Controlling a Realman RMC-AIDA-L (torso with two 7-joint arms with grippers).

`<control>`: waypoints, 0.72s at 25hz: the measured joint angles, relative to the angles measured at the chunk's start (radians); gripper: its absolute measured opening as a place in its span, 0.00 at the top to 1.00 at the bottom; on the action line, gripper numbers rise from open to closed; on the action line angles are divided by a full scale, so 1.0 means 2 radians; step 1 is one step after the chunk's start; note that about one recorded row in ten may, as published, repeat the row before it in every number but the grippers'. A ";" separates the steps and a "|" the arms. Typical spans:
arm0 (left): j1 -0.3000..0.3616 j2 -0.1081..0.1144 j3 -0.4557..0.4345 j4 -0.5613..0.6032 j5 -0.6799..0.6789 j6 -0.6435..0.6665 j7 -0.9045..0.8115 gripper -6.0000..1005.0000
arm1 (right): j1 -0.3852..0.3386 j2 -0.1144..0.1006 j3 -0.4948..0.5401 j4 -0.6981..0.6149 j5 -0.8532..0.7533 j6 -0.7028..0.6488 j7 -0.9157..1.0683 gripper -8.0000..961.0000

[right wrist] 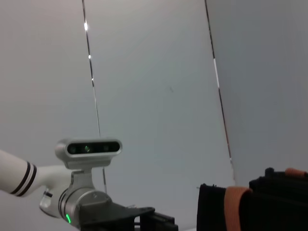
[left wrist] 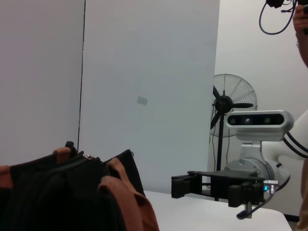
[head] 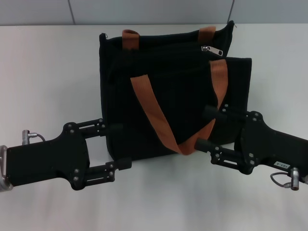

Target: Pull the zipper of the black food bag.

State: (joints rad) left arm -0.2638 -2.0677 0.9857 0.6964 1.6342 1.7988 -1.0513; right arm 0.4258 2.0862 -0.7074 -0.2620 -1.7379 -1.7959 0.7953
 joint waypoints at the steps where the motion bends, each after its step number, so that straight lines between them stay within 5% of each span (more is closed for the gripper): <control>1: 0.000 0.000 0.000 -0.001 0.000 -0.001 0.000 0.33 | 0.000 0.000 0.001 0.003 0.000 0.000 -0.005 0.26; 11: 0.001 0.000 0.006 -0.003 0.001 -0.004 0.000 0.33 | 0.000 -0.002 -0.012 0.008 -0.014 -0.003 -0.046 0.25; 18: 0.003 0.000 0.062 -0.004 0.001 -0.026 -0.001 0.33 | 0.014 -0.001 -0.047 0.025 -0.020 0.017 -0.049 0.26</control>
State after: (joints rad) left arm -0.2580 -2.0668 1.1100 0.6888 1.6368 1.7477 -1.0525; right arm 0.4531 2.0848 -0.8005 -0.2122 -1.7776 -1.7625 0.6975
